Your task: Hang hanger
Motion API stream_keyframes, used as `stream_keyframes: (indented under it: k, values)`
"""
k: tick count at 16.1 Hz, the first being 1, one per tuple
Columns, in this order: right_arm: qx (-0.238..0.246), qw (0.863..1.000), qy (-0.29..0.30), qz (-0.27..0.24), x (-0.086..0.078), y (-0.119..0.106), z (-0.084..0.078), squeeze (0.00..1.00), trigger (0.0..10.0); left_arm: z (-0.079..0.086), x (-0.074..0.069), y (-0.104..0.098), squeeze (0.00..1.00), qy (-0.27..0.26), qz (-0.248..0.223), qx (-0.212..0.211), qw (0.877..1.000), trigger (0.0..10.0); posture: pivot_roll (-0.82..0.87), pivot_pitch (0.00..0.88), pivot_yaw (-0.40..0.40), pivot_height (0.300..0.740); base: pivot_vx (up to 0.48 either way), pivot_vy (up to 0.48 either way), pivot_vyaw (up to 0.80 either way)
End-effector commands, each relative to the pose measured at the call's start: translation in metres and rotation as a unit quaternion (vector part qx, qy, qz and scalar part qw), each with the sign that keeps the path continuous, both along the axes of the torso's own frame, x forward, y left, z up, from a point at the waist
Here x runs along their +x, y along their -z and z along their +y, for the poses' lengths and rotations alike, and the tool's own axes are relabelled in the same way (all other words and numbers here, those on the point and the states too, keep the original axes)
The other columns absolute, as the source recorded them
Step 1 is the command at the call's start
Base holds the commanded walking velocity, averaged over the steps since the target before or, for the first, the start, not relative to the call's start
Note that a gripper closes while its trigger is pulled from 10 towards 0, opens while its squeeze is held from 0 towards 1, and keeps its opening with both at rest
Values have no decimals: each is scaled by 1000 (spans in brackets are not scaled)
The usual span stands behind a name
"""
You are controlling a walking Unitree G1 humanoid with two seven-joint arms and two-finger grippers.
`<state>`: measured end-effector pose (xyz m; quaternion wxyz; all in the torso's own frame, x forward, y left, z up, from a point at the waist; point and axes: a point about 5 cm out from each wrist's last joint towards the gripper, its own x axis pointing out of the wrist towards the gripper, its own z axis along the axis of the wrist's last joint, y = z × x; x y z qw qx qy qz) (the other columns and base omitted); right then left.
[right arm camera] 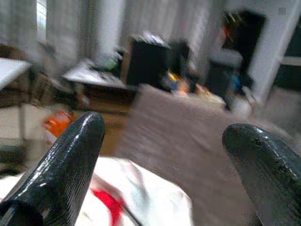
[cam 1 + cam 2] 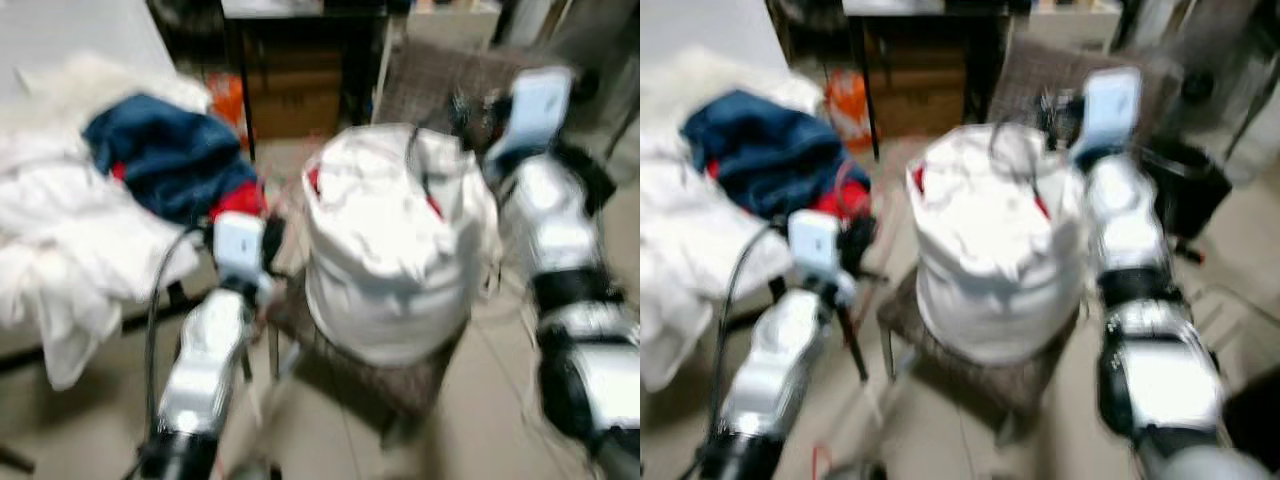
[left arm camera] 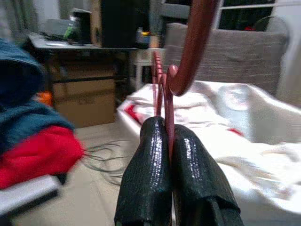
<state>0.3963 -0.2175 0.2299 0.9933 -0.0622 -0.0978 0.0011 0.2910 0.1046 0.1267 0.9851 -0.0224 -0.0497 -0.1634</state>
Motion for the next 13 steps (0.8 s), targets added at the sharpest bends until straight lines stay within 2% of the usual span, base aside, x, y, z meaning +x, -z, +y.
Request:
stream_keyframes:
  k: [1,2,3,4,5,8,10,13]
  values:
    - [20,1000,4,23,3,6,-2,0,10000,4,-1,-3,0,-3,-4,3,1000,10000,104,0,-36,716,0,0,0]
    - [51,996,18,65,6,16,-9,0,10000,7,-2,-5,0,-5,-5,6,1000,10000,124,0,-31,716,0,0,0]
    - [94,986,14,139,5,40,-13,0,10000,13,-8,-7,0,-8,-4,15,1000,10000,154,0,-19,716,0,0,0]
    - [95,984,8,152,5,45,-12,0,10000,15,-10,-7,0,-9,-3,18,1000,10000,160,0,-19,716,0,0,0]
    - [69,976,-30,204,2,63,-2,0,10000,21,-17,-7,0,-13,3,26,1000,10000,185,0,-7,716,0,0,0]
    - [41,968,-25,244,-5,85,0,0,10000,32,-33,-8,0,-21,16,42,999,10000,249,54,19,716,0,0,0]
    - [29,967,-22,253,-6,89,1,0,10000,40,-44,-10,0,-27,27,54,998,10000,278,78,31,716,0,0,0]
    - [-43,965,-40,255,-4,87,8,0,10000,50,-55,-12,0,-38,41,64,996,10000,302,109,41,716,0,0,0]
